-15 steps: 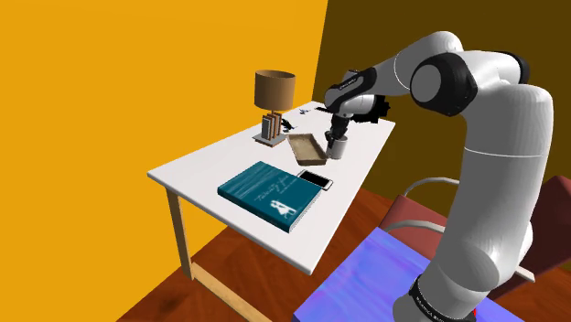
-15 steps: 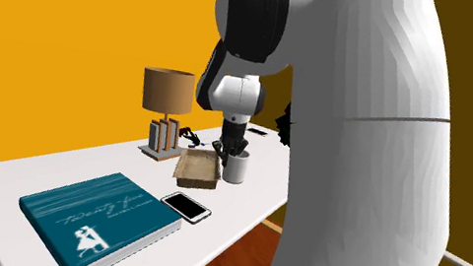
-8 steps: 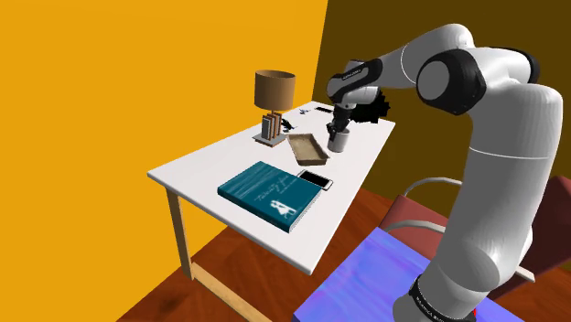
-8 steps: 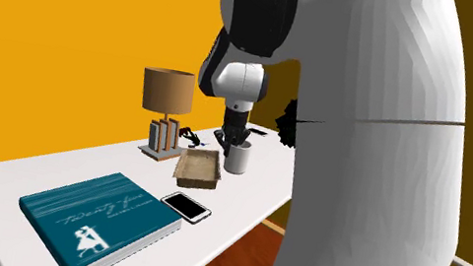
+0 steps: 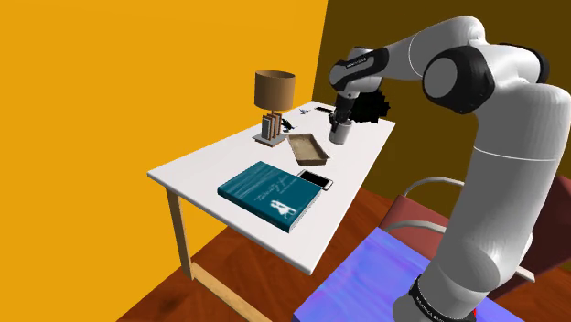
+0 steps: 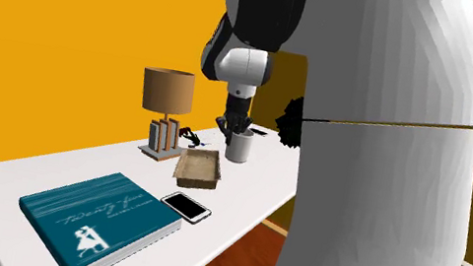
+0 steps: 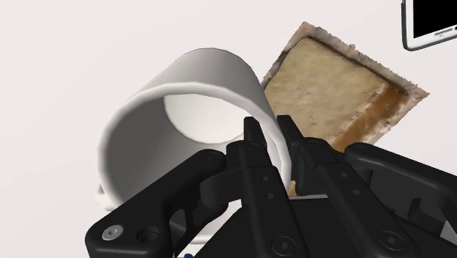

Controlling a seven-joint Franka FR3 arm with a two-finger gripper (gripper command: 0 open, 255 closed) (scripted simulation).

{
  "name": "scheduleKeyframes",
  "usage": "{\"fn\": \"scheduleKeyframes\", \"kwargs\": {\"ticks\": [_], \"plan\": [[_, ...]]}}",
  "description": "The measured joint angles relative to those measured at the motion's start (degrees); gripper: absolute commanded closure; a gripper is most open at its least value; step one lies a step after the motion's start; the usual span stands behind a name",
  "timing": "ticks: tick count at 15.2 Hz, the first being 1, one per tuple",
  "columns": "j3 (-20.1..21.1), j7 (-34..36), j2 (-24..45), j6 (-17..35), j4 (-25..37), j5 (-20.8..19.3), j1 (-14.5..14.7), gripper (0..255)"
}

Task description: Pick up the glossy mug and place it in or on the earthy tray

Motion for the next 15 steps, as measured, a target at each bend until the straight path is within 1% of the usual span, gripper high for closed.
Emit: {"fn": "scheduleKeyframes", "kwargs": {"ticks": [2,6,9,11,14,15], "plan": [[-0.1,0.2,-0.5,-1.4,0.9,-0.3,0.0,255],[0.9,2.1,4.5,-5.2,9.5,0.7,0.5,255],[1.9,4.2,10.0,-8.8,18.5,1.7,0.8,255],[2.5,5.4,14.6,-11.9,26.0,2.5,0.5,255],[3.5,7.4,22.3,-17.5,39.4,3.6,-0.3,255],[3.6,7.7,23.3,-17.8,40.7,3.7,-0.3,255]]}}
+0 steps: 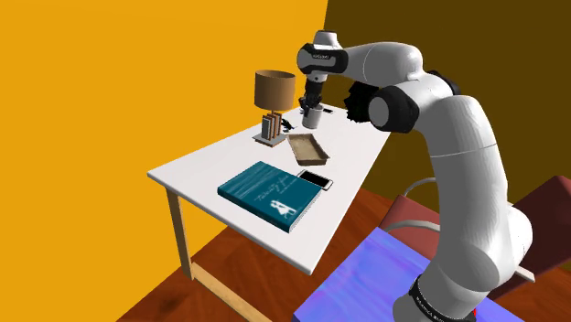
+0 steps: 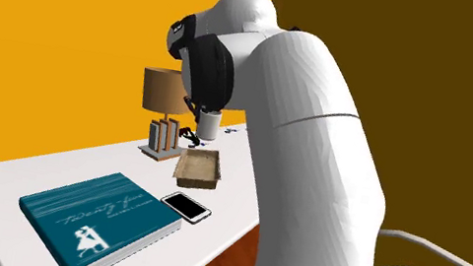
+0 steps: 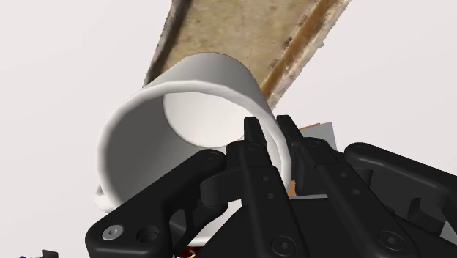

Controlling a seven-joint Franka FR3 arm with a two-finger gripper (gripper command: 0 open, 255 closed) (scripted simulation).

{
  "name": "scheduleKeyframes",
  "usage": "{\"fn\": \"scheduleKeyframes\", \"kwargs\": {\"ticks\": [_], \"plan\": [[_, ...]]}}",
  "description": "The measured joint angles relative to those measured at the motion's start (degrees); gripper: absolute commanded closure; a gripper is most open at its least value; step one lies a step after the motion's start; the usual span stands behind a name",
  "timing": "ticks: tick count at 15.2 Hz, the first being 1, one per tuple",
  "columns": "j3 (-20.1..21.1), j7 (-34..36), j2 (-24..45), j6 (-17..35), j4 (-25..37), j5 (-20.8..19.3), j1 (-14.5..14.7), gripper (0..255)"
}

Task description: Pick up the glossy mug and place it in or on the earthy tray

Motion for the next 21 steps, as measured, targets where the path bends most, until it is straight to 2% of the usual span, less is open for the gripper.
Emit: {"fn": "scheduleKeyframes", "kwargs": {"ticks": [6,16,21], "plan": [[0.2,0.2,0.9,3.5,-2.6,0.2,0.5,255],[0.4,-0.3,0.8,11.3,-10.7,0.4,1.3,255],[0.4,-0.4,1.1,12.3,-11.4,0.5,1.3,255]]}}
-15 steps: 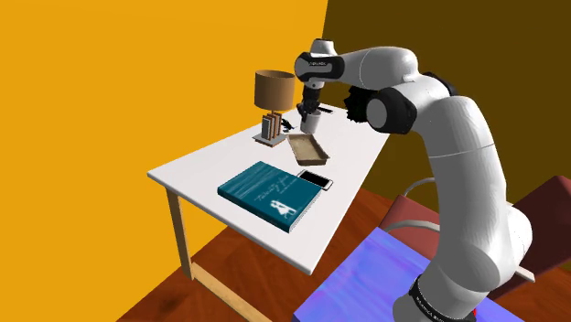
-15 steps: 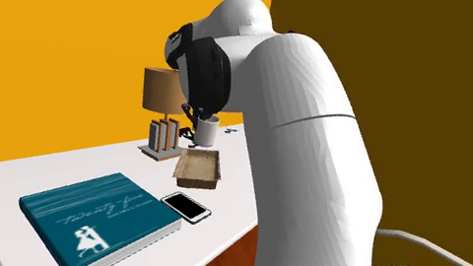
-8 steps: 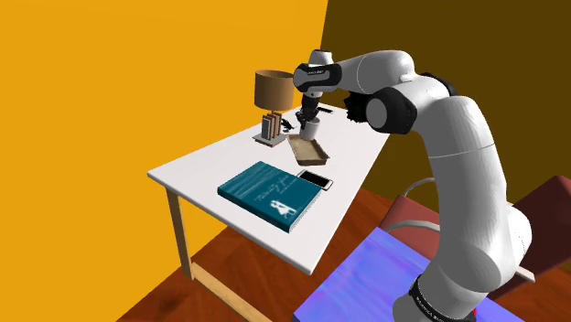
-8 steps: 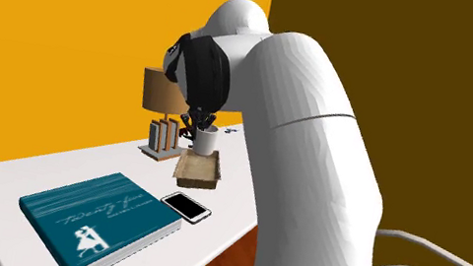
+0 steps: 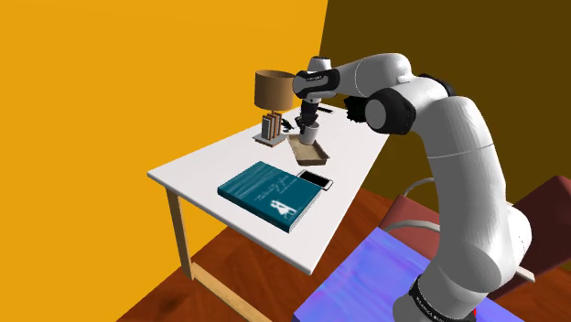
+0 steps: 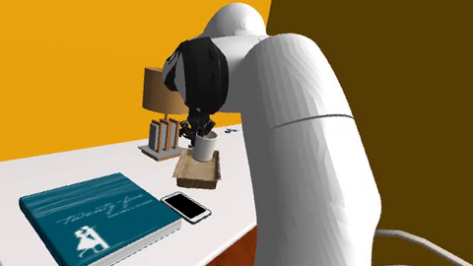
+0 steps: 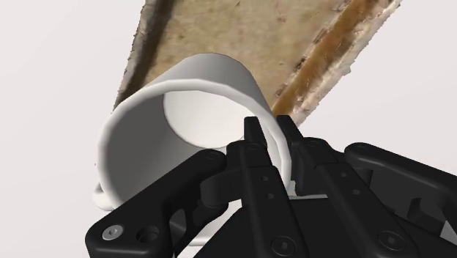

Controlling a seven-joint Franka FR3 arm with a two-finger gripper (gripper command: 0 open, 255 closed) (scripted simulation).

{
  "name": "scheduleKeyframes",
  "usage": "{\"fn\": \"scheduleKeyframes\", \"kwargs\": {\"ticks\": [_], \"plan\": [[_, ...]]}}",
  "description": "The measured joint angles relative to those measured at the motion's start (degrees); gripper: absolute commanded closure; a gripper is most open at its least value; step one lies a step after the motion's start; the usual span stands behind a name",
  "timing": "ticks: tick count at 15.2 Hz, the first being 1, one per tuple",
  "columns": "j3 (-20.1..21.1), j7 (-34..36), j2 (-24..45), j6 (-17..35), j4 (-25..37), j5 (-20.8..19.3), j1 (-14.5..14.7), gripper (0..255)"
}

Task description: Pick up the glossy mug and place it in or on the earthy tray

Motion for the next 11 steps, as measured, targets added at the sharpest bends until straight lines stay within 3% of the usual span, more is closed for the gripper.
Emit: {"fn": "scheduleKeyframes", "kwargs": {"ticks": [2,3,11], "plan": [[0.0,0.0,0.0,0.0,0.0,0.0,0.0,255],[0.0,0.0,0.0,0.0,0.0,0.0,0.0,0],[-0.2,0.0,-1.0,-1.3,0.4,-0.2,0.0,0]]}}
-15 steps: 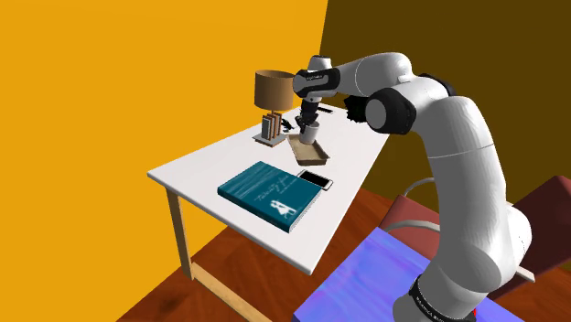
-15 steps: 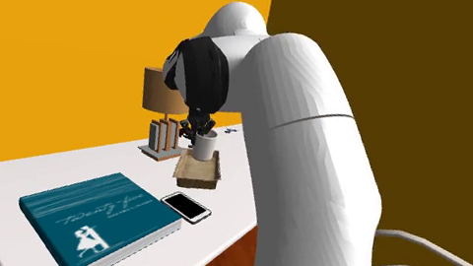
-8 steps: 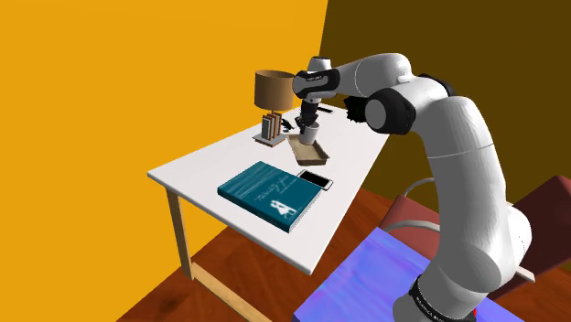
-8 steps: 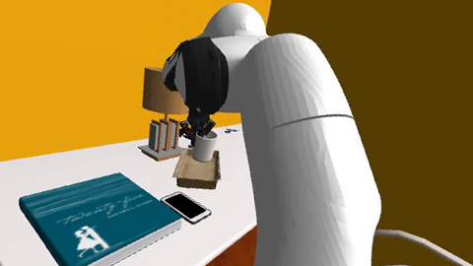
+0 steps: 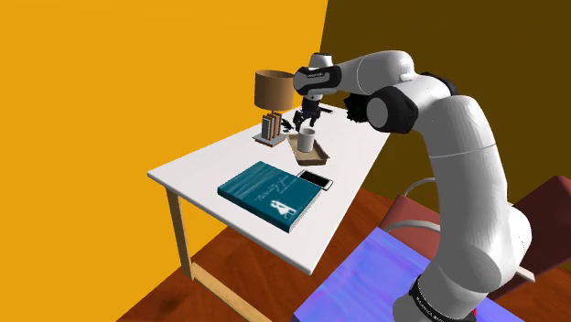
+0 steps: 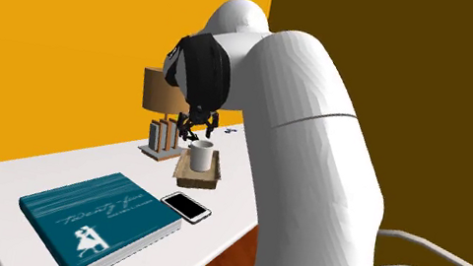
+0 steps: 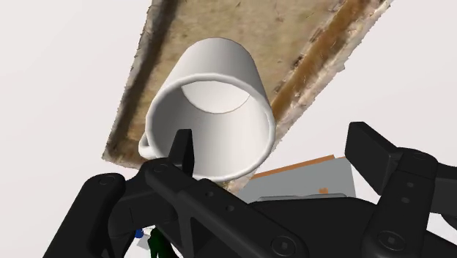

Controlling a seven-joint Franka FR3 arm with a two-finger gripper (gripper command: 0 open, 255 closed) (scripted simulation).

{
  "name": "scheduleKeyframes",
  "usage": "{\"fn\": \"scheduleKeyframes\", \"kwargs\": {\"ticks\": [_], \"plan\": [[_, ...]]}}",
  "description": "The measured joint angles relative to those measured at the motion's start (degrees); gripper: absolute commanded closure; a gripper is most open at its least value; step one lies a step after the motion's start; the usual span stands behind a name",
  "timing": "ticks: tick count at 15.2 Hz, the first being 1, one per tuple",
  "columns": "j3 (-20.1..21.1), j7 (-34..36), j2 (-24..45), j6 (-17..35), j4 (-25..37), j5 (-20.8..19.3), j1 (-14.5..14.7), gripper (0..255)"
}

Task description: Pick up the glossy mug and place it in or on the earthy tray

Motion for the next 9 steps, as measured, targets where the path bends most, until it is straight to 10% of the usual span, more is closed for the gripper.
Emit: {"fn": "scheduleKeyframes", "kwargs": {"ticks": [9], "plan": [[-0.3,0.4,-2.1,-3.9,1.9,-0.6,0.3,0]]}}
